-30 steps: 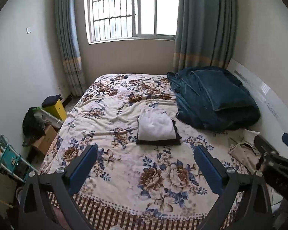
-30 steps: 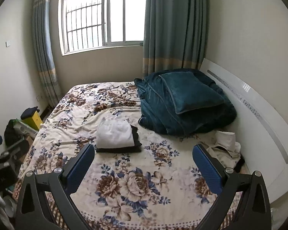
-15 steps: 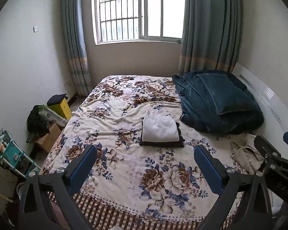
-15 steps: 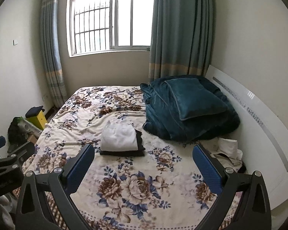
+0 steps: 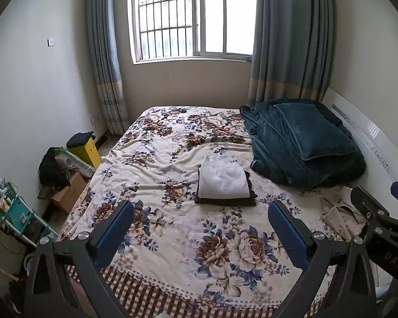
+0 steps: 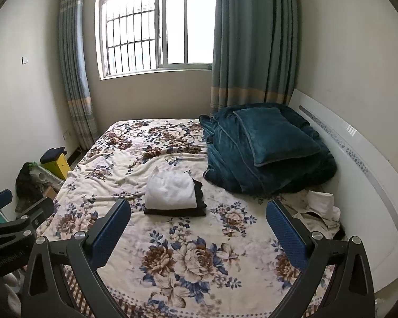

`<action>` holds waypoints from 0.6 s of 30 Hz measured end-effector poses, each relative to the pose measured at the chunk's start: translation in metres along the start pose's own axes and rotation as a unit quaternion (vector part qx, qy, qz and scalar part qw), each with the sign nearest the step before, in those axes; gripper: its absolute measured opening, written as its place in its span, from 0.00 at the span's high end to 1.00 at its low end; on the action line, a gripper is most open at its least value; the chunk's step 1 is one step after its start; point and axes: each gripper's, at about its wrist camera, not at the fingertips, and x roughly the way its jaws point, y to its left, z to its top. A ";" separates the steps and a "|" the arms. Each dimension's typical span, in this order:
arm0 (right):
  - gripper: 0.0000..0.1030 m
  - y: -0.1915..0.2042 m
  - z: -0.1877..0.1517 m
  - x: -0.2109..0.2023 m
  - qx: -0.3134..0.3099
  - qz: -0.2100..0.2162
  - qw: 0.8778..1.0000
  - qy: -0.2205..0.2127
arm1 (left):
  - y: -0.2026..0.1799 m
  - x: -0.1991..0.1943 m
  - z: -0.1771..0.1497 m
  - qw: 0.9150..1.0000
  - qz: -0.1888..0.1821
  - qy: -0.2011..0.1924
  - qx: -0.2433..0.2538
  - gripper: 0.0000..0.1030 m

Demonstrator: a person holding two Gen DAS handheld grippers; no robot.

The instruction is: Fold small clothes

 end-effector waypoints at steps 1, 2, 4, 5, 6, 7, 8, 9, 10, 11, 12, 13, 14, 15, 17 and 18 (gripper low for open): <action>0.00 0.001 0.000 0.000 0.000 0.001 1.000 0.000 | -0.001 0.000 0.000 1.000 0.000 0.000 -0.001 0.00; 0.00 0.002 0.001 0.000 -0.002 0.001 1.000 0.002 | 0.000 0.000 0.000 1.000 0.000 0.000 0.000 0.00; 0.00 0.004 0.002 0.001 -0.003 0.003 1.000 0.003 | 0.000 0.000 -0.001 1.000 0.001 0.001 -0.001 0.00; 0.00 0.004 0.002 0.001 -0.002 0.005 1.000 0.005 | 0.000 0.000 0.000 1.000 -0.001 0.001 -0.001 0.00; 0.00 0.004 0.003 0.001 -0.001 0.006 1.000 0.005 | -0.001 0.001 0.000 1.000 -0.001 0.002 0.000 0.00; 0.00 0.004 0.004 0.000 -0.002 0.005 1.000 0.004 | 0.001 0.000 0.000 1.000 0.001 0.002 0.000 0.00; 0.00 0.004 0.004 0.002 -0.003 0.005 1.000 0.004 | 0.000 0.000 0.000 1.000 0.000 0.002 0.000 0.00; 0.00 0.003 0.004 0.001 -0.001 0.006 1.000 0.005 | 0.000 0.000 -0.002 1.000 0.002 0.002 -0.001 0.00; 0.00 0.004 0.004 0.001 0.000 0.006 1.000 0.004 | 0.000 -0.001 -0.004 1.000 0.003 0.002 -0.002 0.00; 0.00 0.003 0.003 0.002 -0.002 0.006 1.000 0.004 | -0.001 -0.001 -0.005 1.000 0.003 0.003 -0.003 0.00; 0.00 0.004 0.004 0.001 -0.003 0.006 1.000 0.004 | -0.001 -0.001 -0.005 1.000 0.002 0.003 -0.004 0.00; 0.00 0.004 0.003 0.001 -0.003 0.006 1.000 0.004 | -0.001 -0.002 -0.006 1.000 0.002 0.003 -0.006 0.00; 0.00 0.004 0.003 0.000 -0.001 0.005 1.000 0.004 | -0.001 -0.002 -0.006 1.000 0.002 0.003 -0.006 0.00; 0.00 0.004 0.003 0.000 -0.001 0.005 1.000 0.004 | -0.001 -0.003 -0.007 1.000 0.003 0.003 -0.006 0.00; 0.00 0.004 0.002 0.000 0.000 0.005 1.000 0.004 | -0.001 -0.003 -0.007 1.000 0.003 0.004 -0.006 0.00; 0.00 0.004 0.002 -0.001 0.001 0.006 1.000 0.004 | -0.001 -0.003 -0.007 1.000 0.003 0.004 -0.006 0.00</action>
